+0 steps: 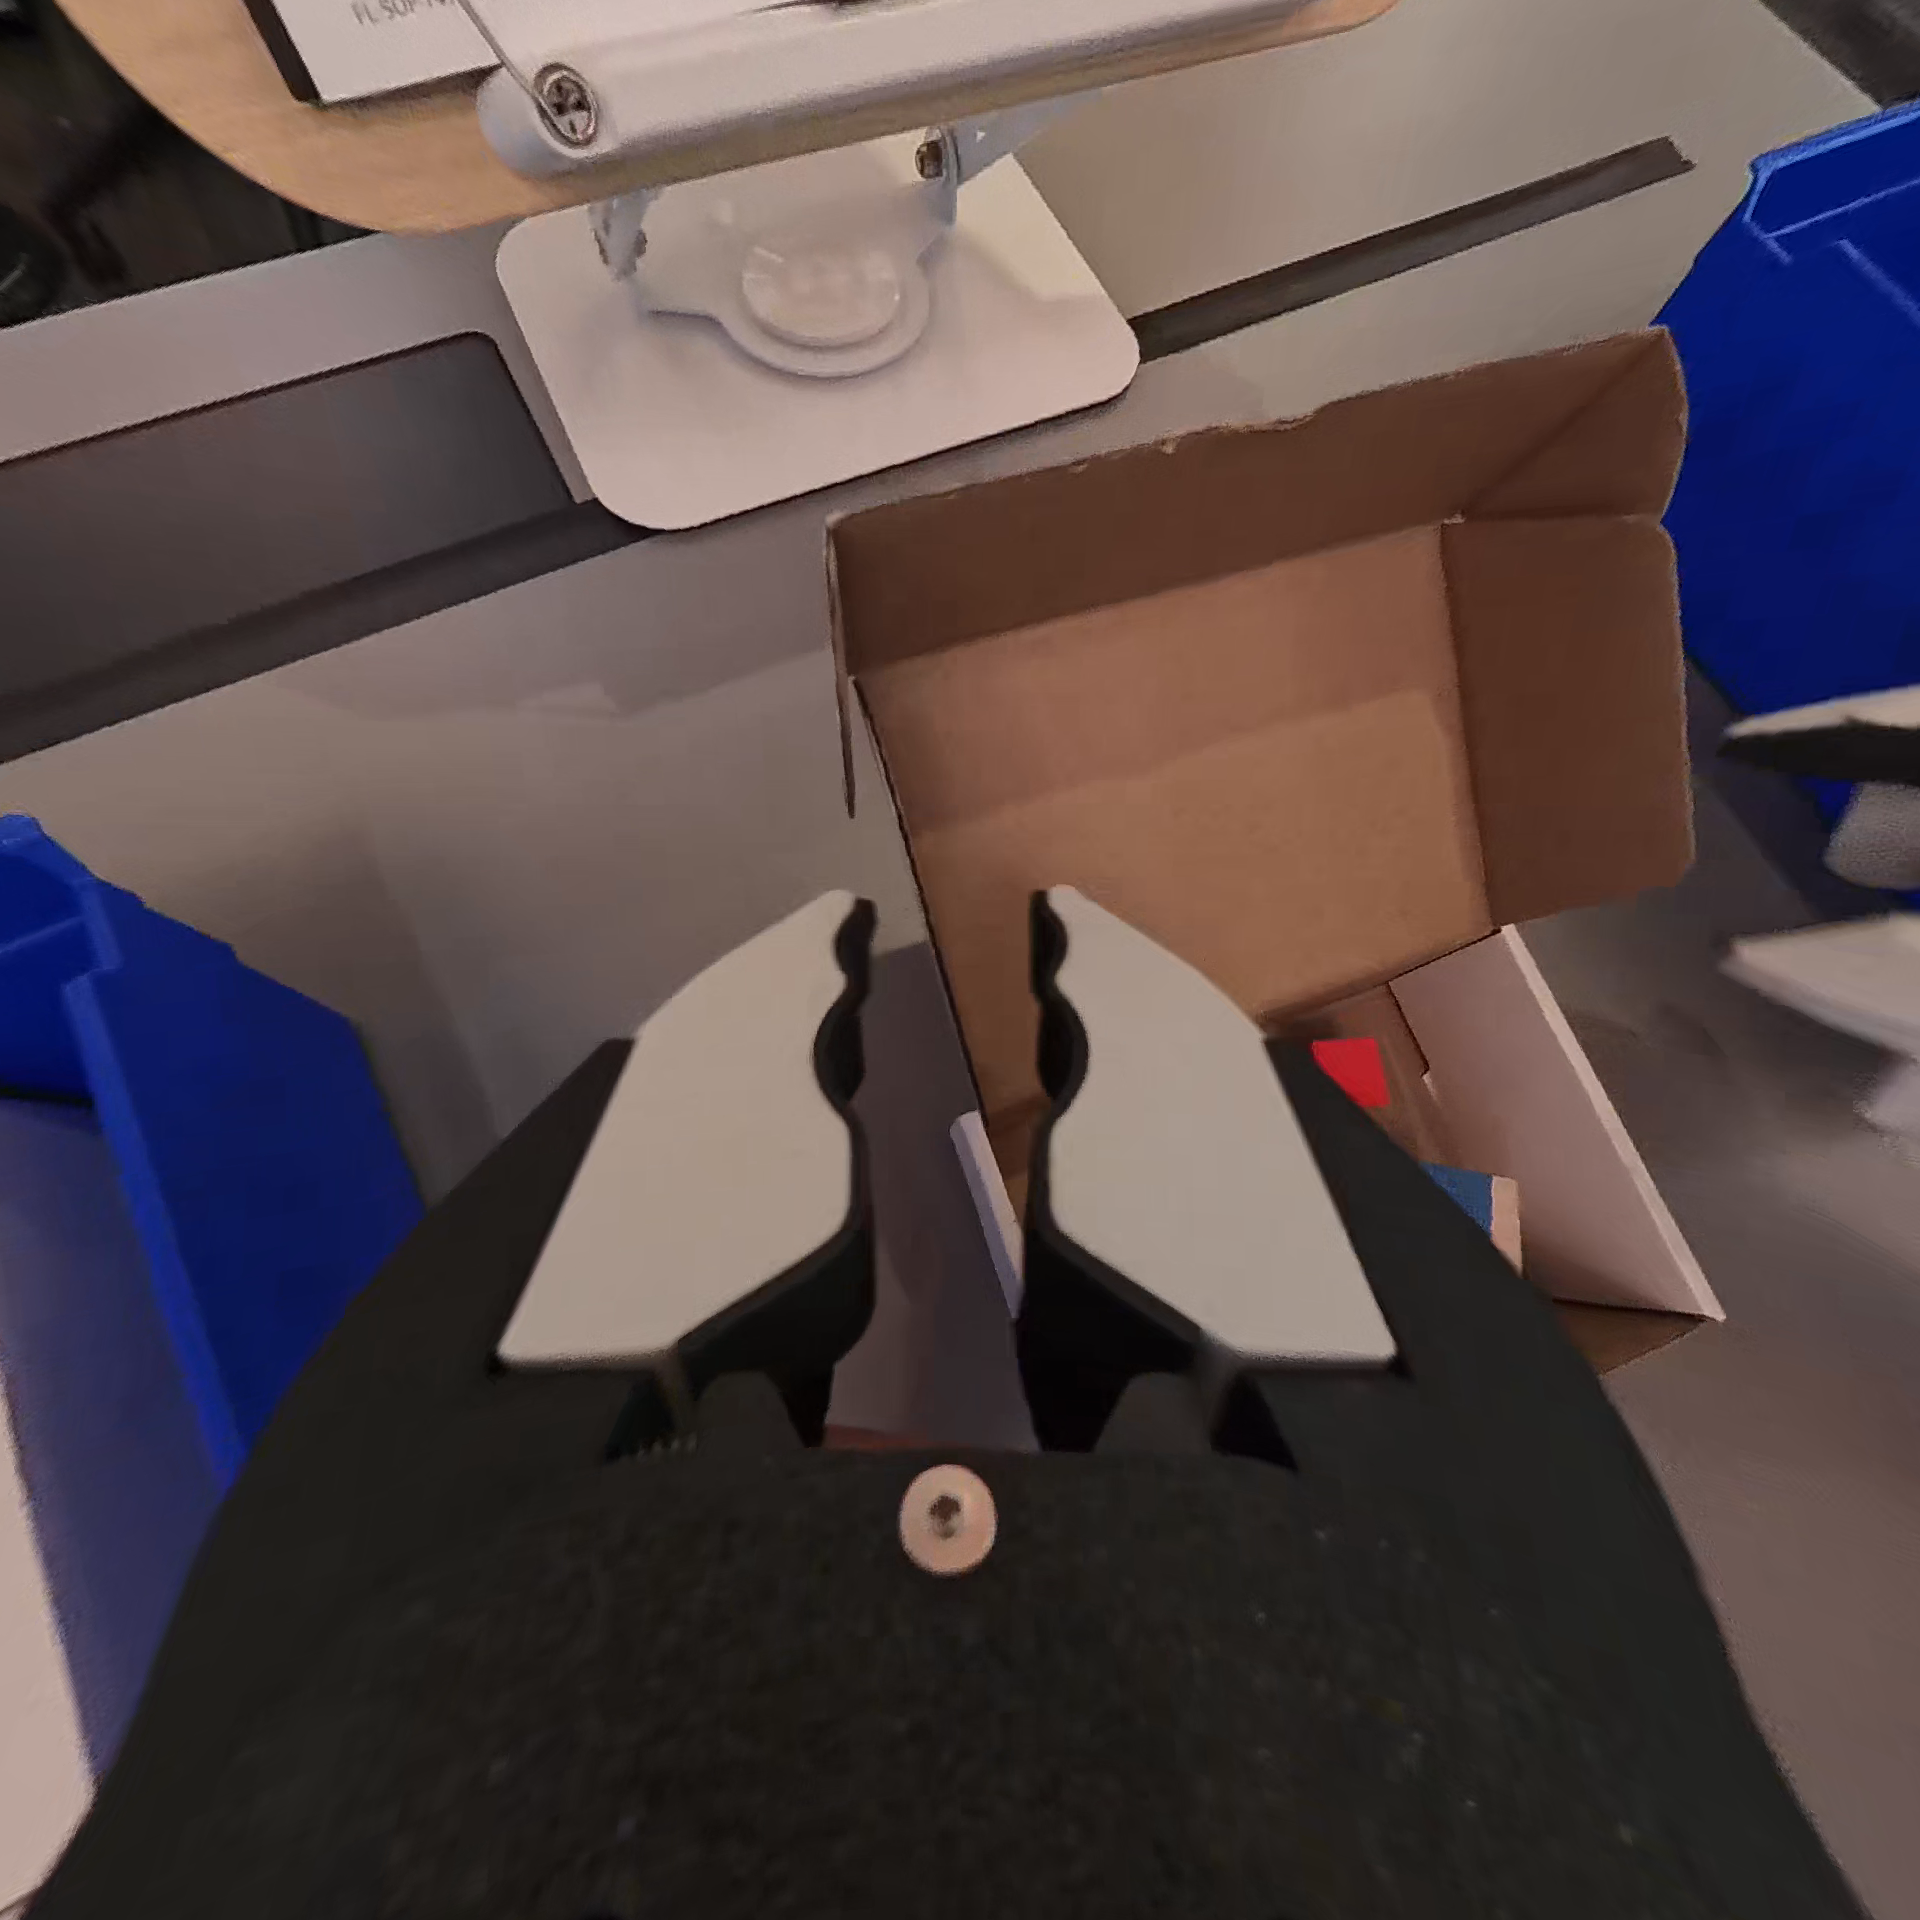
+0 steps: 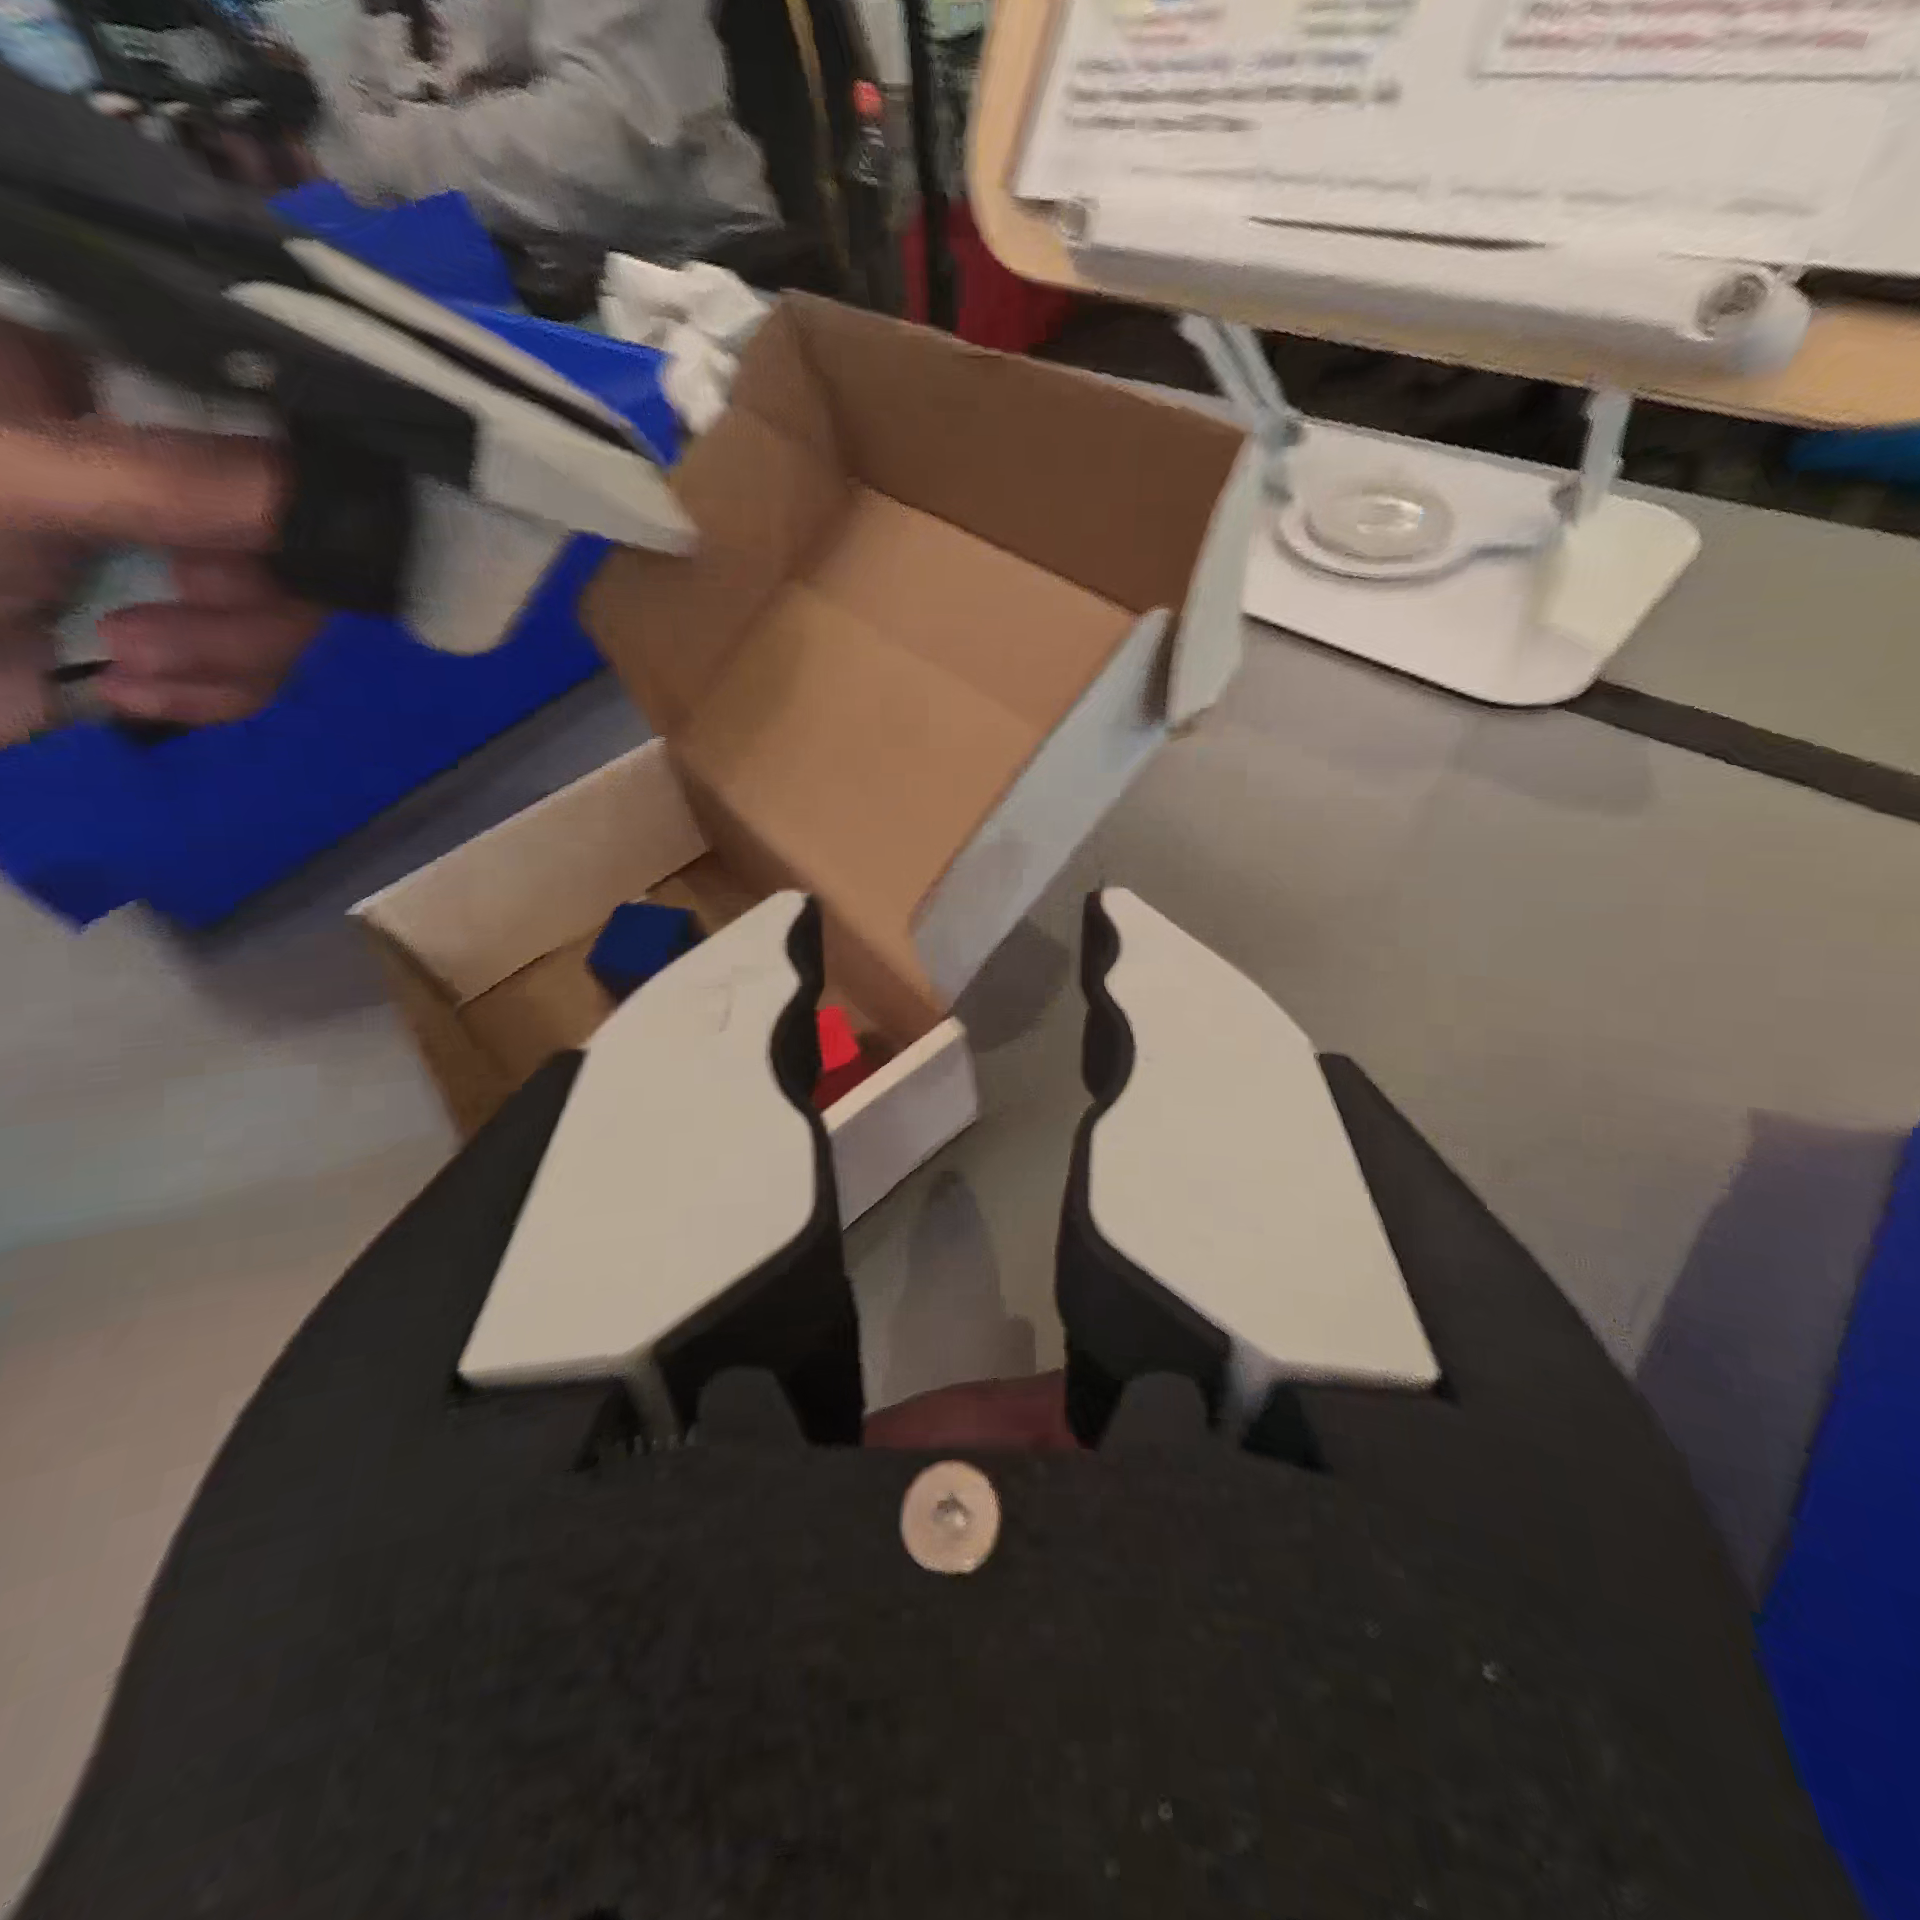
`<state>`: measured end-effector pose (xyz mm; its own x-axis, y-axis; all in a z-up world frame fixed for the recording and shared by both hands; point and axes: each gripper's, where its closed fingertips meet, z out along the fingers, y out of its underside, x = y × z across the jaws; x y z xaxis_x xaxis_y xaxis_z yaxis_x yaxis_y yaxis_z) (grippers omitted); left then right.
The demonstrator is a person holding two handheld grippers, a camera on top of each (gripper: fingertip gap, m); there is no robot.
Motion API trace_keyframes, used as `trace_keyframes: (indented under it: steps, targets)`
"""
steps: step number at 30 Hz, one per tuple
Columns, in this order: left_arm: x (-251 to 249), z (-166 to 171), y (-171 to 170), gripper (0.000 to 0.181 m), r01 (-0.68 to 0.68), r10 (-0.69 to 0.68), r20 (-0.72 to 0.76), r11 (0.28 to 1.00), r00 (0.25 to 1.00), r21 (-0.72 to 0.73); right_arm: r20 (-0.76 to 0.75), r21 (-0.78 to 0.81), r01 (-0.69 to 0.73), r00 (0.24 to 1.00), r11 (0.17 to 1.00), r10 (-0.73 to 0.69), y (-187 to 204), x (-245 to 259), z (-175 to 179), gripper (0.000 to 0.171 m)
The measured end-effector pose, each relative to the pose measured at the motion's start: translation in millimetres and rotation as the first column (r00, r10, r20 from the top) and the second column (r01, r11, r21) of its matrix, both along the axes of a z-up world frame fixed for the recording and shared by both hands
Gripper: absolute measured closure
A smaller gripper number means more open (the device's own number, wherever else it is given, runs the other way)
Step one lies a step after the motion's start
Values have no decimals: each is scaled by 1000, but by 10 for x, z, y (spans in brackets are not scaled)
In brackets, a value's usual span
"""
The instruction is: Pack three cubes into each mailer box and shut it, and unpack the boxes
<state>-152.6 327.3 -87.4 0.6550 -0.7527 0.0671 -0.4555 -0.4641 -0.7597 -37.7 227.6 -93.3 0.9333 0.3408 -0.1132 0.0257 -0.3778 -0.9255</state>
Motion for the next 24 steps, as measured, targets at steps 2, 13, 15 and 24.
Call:
trace_keyframes:
  steps: [2,13,15,24]
  targets:
    - [-11,59,-44,177,15,-15,12,1000,1000,24,-29,-13,31,999,999,-31,135,12,-7,136]
    - [-288,-17,-690,181,116,-117,3,991,993,72,237,-13,59,970,998,-54,-205,-178,-229,161]
    - [-378,-130,-835,181,141,-138,-36,986,990,90,295,-12,43,955,999,-37,-295,-225,-314,160]
    - [-685,-142,-967,158,121,-107,-76,969,991,213,243,0,-7,970,1000,7,-392,-313,-215,162]
